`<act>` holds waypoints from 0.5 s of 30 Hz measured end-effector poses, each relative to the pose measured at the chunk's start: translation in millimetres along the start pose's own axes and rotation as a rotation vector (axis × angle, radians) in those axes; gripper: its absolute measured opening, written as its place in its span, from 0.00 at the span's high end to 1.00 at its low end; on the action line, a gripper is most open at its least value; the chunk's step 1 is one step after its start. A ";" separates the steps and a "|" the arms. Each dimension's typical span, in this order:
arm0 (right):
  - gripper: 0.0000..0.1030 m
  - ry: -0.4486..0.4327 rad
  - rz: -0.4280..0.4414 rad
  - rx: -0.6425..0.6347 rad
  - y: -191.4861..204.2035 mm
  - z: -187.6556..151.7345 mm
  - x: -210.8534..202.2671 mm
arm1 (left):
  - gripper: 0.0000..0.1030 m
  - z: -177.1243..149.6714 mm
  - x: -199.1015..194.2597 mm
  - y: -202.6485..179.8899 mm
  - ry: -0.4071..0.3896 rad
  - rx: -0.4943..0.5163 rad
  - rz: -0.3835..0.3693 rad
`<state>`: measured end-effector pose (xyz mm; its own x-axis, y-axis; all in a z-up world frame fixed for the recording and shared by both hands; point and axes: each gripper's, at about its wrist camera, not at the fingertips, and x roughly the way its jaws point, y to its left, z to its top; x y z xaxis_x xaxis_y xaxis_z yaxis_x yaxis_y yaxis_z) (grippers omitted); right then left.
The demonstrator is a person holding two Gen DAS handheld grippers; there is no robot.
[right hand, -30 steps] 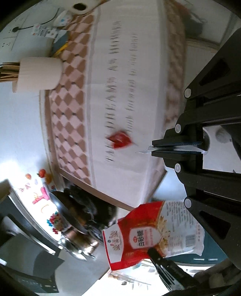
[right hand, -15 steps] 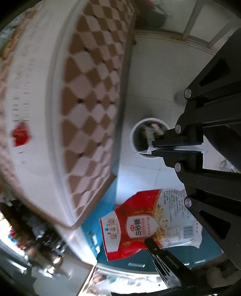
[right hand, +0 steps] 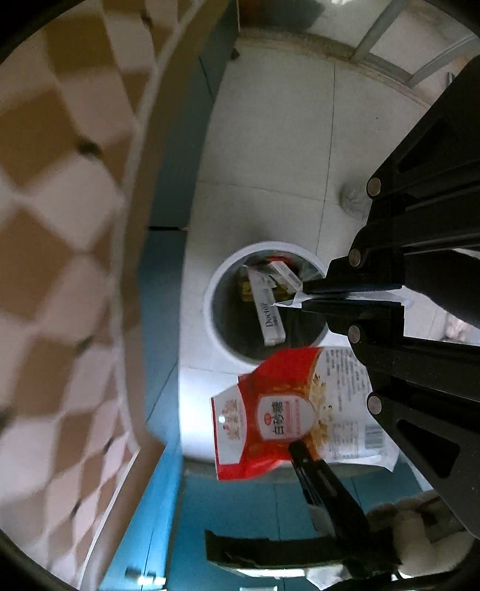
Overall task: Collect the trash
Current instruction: 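Carry the sugar bag and paper packet down over the trash bin, then open both tools to drop the sugar bag and packet into the bin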
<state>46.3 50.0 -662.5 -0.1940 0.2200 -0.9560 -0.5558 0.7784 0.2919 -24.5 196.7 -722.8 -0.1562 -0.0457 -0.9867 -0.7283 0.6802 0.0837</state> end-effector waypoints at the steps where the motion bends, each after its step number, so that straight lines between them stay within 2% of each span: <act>1: 0.97 0.011 0.002 0.001 -3.4 1.8 17.8 | 0.92 2.8 12.4 -1.3 0.011 0.003 -0.005; 5: 0.97 0.050 0.018 -0.006 -12.8 8.7 80.9 | 0.91 12.4 61.9 -8.9 0.055 0.006 -0.016; 8: 0.97 0.066 0.020 -0.006 -19.1 11.0 119.7 | 0.85 19.5 89.3 -17.5 0.086 0.034 -0.012; 13: 0.96 0.115 0.037 0.009 -20.4 17.5 167.3 | 0.81 26.8 103.9 -13.3 0.110 0.040 -0.048; 15: 0.95 0.133 0.038 0.019 -22.2 20.9 178.1 | 0.71 27.2 105.5 -12.9 0.108 0.030 -0.045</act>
<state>41.0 84.2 -839.9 -0.3204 0.1704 -0.9318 -0.5309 0.7824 0.3256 -13.4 203.0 -831.7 -0.1959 -0.1543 -0.9684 -0.7164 0.6968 0.0340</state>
